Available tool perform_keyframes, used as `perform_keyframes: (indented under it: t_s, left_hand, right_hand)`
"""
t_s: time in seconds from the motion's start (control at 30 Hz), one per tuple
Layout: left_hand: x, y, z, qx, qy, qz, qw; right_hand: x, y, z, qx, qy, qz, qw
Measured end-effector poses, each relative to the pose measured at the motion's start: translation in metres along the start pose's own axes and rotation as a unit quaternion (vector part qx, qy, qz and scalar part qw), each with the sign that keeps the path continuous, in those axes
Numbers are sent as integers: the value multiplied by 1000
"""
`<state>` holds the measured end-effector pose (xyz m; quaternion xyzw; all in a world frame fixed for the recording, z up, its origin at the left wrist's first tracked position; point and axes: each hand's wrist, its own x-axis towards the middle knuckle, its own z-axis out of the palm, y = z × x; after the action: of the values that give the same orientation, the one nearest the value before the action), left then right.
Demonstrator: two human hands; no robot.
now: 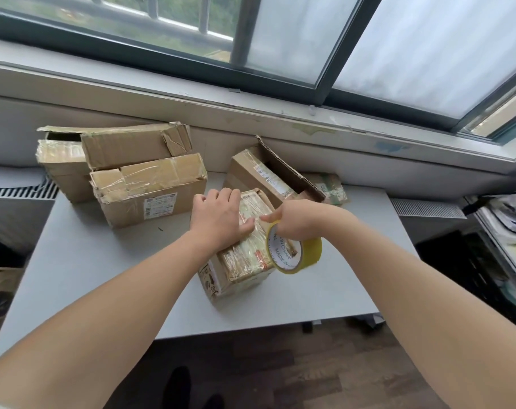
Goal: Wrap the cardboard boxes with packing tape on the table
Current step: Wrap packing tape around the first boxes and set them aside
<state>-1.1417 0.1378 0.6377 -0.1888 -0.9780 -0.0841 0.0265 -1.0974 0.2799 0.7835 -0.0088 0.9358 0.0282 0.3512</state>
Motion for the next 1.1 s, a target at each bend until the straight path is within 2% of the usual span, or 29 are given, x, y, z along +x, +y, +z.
perform_keyframes:
  t_s: [0.17, 0.27, 0.43, 0.67, 0.8, 1.0, 1.1]
  left_hand:
    - [12, 5, -1, -20, -31, -47, 998]
    - [17, 9, -1, -30, -44, -64, 997]
    - [15, 7, 1, -48, -21, -72, 996]
    - [12, 7, 5, -43, -7, -63, 997]
    - [10, 7, 5, -51, -4, -55, 997]
    - [6, 8, 0, -49, -31, -30, 998]
    - [5, 7, -4, -32, -54, 12, 998]
  right_hand:
    - [-3, 10, -6, 94, 55, 22, 994]
    - [-7, 11, -17, 82, 78, 29, 993]
    - [-12, 2, -16, 80, 99, 30, 991]
    - [-15, 7, 16, 75, 103, 30, 991]
    - [-15, 8, 36, 65, 69, 35, 995]
    - [-4, 9, 33, 46, 53, 43, 997]
    - [-1, 7, 31, 27, 36, 42, 998]
